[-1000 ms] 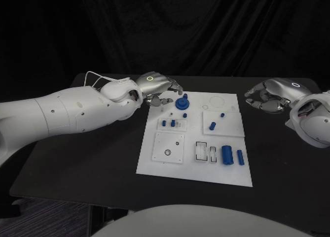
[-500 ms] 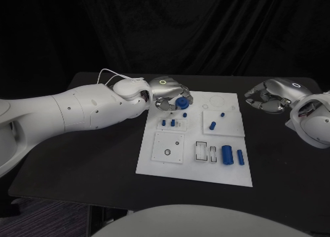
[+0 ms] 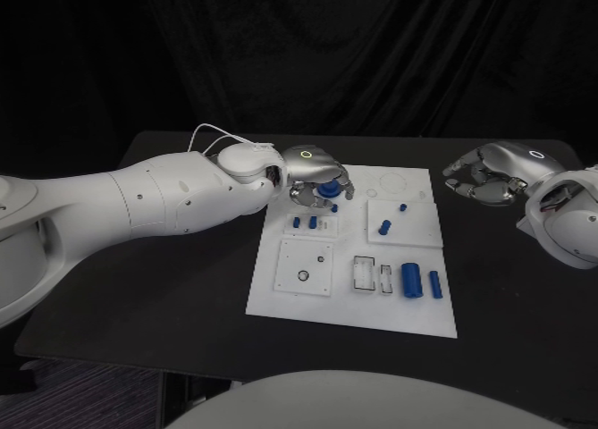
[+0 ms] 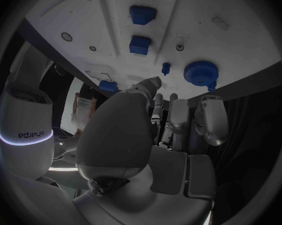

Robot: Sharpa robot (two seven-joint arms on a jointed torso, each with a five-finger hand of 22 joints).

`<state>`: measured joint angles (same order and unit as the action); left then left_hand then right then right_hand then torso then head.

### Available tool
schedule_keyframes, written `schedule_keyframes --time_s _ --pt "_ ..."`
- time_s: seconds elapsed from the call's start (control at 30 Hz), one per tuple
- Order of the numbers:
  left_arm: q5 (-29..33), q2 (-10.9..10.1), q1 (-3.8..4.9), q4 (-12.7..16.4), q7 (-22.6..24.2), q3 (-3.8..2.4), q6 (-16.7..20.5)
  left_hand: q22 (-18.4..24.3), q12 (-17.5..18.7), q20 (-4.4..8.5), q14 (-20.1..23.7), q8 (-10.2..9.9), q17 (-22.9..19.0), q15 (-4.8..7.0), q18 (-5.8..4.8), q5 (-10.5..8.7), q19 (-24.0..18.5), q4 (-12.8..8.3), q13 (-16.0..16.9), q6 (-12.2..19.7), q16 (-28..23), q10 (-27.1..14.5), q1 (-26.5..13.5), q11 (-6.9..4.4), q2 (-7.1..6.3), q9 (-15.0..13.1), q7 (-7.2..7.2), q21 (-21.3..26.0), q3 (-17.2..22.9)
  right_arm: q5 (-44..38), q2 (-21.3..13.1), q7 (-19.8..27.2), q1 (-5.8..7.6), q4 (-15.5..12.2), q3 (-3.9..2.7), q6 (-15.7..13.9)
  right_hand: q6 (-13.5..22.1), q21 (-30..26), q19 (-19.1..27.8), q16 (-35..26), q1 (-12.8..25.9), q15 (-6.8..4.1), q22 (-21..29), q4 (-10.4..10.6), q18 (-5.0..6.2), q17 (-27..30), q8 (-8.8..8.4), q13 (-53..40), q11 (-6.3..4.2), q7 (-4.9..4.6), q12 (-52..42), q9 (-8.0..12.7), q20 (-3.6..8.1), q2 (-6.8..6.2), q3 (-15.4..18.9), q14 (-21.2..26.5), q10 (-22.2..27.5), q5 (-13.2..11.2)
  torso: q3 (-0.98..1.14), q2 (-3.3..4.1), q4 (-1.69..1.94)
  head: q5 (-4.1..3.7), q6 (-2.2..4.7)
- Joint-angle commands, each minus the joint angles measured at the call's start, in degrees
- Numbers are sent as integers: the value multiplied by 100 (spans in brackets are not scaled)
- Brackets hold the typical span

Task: Assemble the parts on the task board

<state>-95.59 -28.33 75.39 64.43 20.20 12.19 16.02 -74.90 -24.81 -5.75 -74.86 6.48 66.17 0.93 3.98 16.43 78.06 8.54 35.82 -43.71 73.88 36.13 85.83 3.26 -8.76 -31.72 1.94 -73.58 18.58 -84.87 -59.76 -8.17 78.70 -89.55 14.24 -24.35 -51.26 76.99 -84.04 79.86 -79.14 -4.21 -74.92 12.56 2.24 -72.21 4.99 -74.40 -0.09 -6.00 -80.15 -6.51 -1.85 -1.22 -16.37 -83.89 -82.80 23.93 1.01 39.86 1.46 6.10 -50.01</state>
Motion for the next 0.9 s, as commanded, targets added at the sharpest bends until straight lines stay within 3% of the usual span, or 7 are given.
schedule_keyframes --time_s 0.03,0.53,0.9 --pt "-41 23 -10 -1 -8 -6 -281 -992 -46 7 -11 -35 -15 -13 -5 34 43 -16 17 -56 -1 40 -1 0 50 19 8 -27 -26 3 -10 -11 -12 -16 -4 6 -47 -22 -130 -29 33 16 -1109 9 75 -3 -24 325 -7 -9 22 8 -37 -32 -32 -294 31 26 0 1 1 10 1" --pt "-43 151 -111 -184 -17 -6 -379 -983 -215 11 11 22 -57 -15 2 177 23 -77 68 -254 -1 94 48 1 91 44 -63 2 38 3 -10 -14 -11 -23 -4 28 -44 -37 -125 -30 43 17 -1105 7 78 -1 -28 332 -6 -10 25 11 -38 -34 -36 -294 33 30 4 -18 28 18 1" --pt "-43 256 -190 -355 -48 -5 -436 -988 -228 16 28 35 -95 -11 -1 218 33 -115 47 -346 -8 58 77 -2 119 57 -81 -16 104 3 -8 -14 -11 -23 -5 43 -44 -37 -125 -30 43 17 -1105 7 78 -1 -28 332 -6 -10 25 11 -38 -34 -36 -294 33 30 6 -22 19 24 1"
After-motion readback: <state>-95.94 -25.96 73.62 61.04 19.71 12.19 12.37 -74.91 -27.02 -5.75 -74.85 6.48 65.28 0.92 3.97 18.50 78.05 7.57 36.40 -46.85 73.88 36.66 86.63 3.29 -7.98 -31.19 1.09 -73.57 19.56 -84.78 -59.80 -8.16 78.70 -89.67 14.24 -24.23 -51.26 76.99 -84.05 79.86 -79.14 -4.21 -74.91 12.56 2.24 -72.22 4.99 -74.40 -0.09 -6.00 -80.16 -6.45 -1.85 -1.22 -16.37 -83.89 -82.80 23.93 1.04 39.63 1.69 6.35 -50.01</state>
